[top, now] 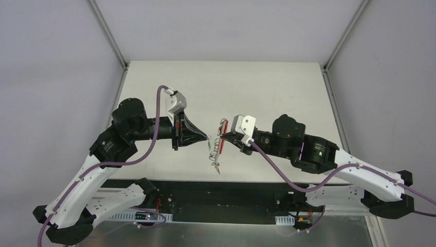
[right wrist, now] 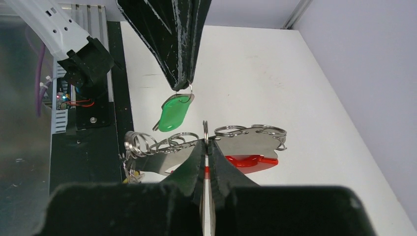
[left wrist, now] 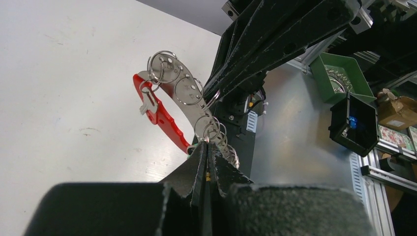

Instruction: Put the keys on the keyring

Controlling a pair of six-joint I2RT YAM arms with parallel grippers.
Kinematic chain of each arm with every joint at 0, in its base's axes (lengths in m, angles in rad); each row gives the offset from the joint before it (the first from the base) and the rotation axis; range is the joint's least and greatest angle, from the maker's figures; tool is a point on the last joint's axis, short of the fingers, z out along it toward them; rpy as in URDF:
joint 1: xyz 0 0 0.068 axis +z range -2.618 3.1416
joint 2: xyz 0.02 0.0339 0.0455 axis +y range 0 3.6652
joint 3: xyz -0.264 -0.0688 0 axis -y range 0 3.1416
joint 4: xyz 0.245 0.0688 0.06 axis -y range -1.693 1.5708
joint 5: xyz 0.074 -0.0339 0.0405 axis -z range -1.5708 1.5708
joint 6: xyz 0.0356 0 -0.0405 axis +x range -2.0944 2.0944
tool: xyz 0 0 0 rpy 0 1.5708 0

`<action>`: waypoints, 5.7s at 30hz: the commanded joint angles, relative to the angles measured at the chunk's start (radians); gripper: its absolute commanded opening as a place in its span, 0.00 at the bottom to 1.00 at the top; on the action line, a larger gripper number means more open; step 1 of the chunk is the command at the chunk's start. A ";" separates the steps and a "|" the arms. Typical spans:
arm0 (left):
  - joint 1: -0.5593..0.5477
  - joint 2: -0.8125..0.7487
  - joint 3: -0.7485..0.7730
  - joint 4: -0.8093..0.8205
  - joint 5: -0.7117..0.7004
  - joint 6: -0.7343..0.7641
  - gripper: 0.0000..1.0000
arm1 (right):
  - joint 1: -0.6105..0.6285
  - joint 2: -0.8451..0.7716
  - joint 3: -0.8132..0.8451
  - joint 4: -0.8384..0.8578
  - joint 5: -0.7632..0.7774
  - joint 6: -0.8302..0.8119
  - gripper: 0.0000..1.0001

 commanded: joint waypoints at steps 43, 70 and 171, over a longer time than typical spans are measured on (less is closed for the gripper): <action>0.010 -0.009 0.017 0.050 0.066 0.066 0.00 | 0.084 -0.007 -0.022 0.191 -0.028 -0.137 0.00; 0.010 -0.017 0.012 0.051 0.096 0.070 0.00 | 0.092 0.011 -0.023 0.223 0.013 -0.180 0.00; 0.010 -0.032 0.010 0.048 0.162 0.083 0.00 | 0.128 0.002 -0.065 0.217 -0.069 -0.325 0.00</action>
